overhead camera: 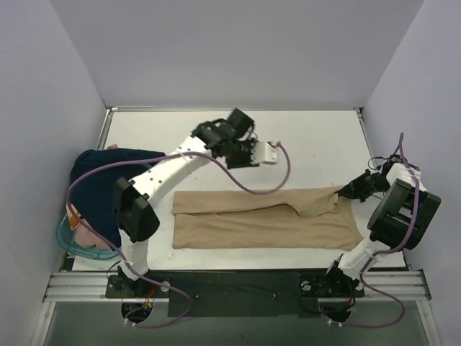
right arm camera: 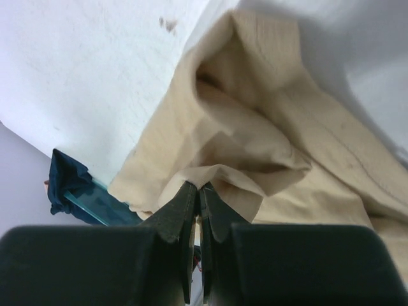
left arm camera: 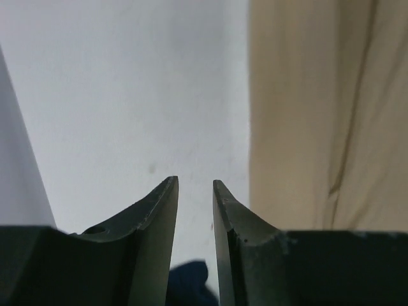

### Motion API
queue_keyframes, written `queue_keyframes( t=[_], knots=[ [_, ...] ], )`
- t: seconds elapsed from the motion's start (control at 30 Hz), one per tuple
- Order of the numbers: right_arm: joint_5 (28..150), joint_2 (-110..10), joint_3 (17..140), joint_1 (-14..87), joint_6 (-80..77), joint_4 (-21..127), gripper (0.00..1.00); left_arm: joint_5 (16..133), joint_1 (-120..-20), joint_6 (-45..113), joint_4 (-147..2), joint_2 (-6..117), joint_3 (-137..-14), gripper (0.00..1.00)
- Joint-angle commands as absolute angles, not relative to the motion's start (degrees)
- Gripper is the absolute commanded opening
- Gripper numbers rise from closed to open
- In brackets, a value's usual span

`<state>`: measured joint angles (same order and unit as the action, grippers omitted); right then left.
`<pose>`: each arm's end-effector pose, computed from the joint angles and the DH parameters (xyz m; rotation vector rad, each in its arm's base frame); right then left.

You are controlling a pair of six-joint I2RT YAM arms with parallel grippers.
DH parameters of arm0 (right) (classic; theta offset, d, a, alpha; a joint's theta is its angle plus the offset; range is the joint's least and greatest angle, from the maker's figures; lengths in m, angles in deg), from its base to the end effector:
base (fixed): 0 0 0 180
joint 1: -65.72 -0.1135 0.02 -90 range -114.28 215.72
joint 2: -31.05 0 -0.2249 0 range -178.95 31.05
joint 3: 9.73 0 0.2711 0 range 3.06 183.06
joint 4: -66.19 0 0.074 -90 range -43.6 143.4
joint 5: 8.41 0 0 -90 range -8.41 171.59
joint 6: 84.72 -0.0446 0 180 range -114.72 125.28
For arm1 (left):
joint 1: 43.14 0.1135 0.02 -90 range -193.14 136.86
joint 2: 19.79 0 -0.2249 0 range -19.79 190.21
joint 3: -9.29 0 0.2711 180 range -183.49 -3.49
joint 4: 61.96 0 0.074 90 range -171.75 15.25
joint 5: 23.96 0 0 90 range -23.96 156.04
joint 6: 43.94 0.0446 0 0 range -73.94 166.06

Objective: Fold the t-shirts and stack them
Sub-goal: Fold the other side of the tshirt into a rectangle

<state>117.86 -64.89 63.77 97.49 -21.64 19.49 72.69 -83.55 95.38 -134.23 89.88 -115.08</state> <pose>0.2970 -0.1529 0.1310 1.1524 2.3739 0.8414 0.3175 -0.2771 0.2942 1.8418 1.7891 -0.0907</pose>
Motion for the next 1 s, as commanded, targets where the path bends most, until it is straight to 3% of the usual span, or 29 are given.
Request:
queue_keyframes(
  t=[0.0,0.37,0.7,0.87,0.97],
  knots=[
    [119.0,-69.4,67.3,96.7,-23.4,20.0,0.0,80.3,-94.9,93.6,-124.4,94.0,-115.6,0.38],
    [120.4,-74.2,68.4,95.3,-25.0,22.0,0.0,93.5,-104.0,104.6,-105.3,105.3,-117.1,0.33],
    [120.2,-75.5,68.4,95.2,-24.3,21.6,0.0,94.3,-106.4,117.7,-103.8,110.4,-116.1,0.34],
    [119.7,-75.7,69.0,95.2,-24.1,20.6,0.0,89.2,-106.5,121.3,-104.0,113.6,-118.0,0.4],
    [119.4,-75.7,69.8,95.1,-23.5,19.6,0.0,90.8,-106.3,122.7,-111.7,115.4,-122.3,0.45]
  ],
)
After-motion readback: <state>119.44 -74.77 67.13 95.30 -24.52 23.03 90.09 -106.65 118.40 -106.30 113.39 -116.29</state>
